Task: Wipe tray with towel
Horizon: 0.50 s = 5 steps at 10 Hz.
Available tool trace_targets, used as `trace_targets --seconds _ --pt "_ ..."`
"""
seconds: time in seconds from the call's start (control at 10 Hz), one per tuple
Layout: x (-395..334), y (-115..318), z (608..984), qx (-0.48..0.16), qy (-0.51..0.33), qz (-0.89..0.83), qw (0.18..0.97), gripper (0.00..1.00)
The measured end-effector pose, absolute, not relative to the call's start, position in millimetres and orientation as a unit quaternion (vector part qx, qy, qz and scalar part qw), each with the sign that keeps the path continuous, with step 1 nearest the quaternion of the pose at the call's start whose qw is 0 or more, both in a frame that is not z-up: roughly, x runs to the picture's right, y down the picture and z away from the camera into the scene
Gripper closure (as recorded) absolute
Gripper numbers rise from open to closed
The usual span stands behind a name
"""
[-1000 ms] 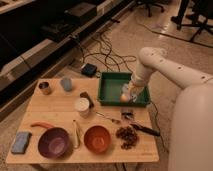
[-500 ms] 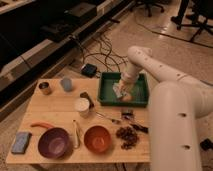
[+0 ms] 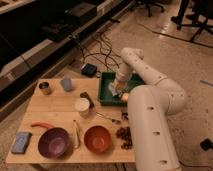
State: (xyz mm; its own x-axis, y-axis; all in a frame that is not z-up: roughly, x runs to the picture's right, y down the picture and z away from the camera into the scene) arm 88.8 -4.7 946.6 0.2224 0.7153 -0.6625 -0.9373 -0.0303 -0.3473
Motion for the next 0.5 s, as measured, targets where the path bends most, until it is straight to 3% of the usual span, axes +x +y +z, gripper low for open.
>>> trace_targets --seconds 0.5 --pt "128 -3 953 -0.365 0.171 0.626 0.668 1.00"
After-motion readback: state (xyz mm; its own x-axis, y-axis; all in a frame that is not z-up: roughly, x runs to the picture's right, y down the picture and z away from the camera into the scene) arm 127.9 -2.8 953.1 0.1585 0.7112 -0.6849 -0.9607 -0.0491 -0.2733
